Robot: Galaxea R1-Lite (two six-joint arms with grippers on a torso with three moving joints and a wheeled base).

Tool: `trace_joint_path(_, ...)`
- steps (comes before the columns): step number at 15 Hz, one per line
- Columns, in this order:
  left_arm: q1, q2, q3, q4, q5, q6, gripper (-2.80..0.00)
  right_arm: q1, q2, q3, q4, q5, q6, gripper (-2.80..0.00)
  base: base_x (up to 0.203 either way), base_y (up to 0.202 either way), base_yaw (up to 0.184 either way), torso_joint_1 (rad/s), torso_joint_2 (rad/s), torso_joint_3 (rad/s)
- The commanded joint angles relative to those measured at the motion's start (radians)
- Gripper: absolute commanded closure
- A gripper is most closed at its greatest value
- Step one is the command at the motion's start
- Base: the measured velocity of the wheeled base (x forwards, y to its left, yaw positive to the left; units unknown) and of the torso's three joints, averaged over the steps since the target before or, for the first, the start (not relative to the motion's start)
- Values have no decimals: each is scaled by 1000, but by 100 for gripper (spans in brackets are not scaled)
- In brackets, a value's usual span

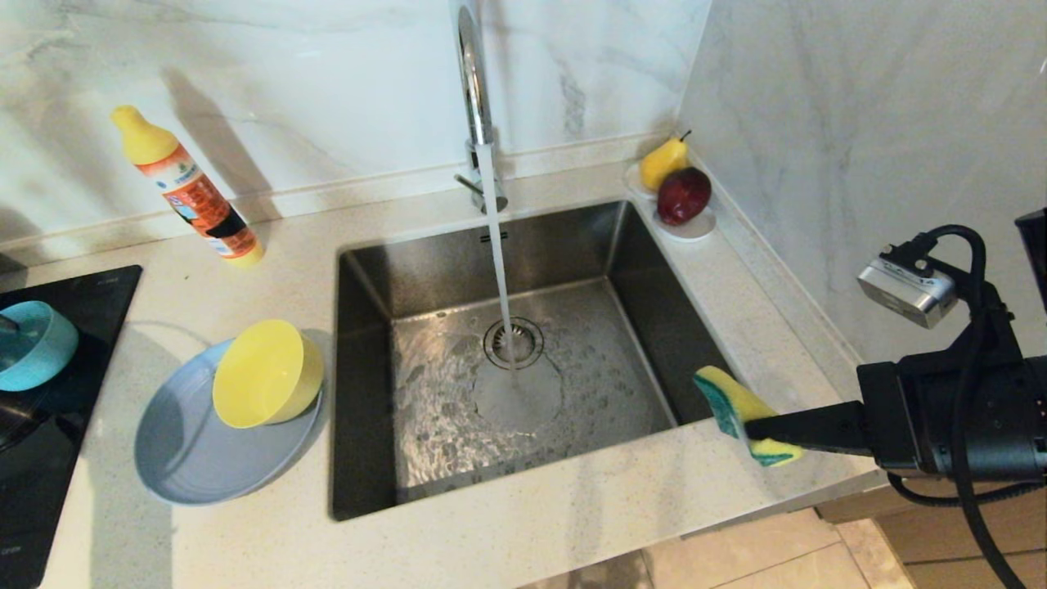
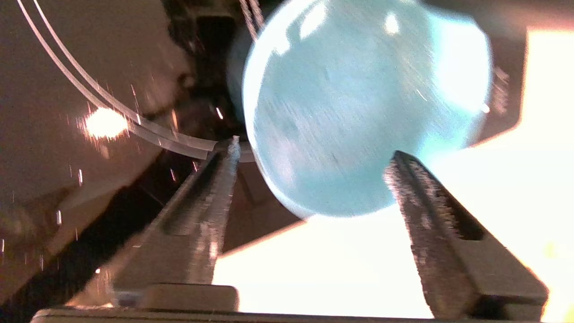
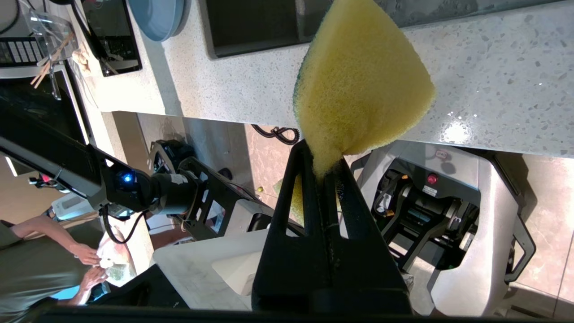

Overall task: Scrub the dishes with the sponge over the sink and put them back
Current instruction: Place the bowl on the table

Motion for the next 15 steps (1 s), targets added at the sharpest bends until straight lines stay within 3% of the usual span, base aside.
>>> trace_joint_path(1,0,-89,1,21,-100,-6,-280,0,-5,0,1,2,3,0,0,0,0,0,0,0)
trace_joint_path(3,-1,-153,2,52,-184,3,-280,0,-10,0,1,2,3,0,0,0,0,0,0,0)
trace_joint_path(4,-4,-180,2,60,-193,8,0,0,-10,2,1,2,3,0,0,0,0,0,0,0)
trace_joint_path(7,-41,-257,5,102,-198,63,0,0,-11,2,1,2,3,0,0,0,0,0,0,0)
trace_joint_path(9,-78,-320,7,152,-199,138,0,0,-11,4,1,2,4,0,0,0,0,0,0,0)
trace_joint_path(15,-124,-437,81,439,-251,630,0,0,-20,5,1,4,4,0,0,0,0,0,0,0)
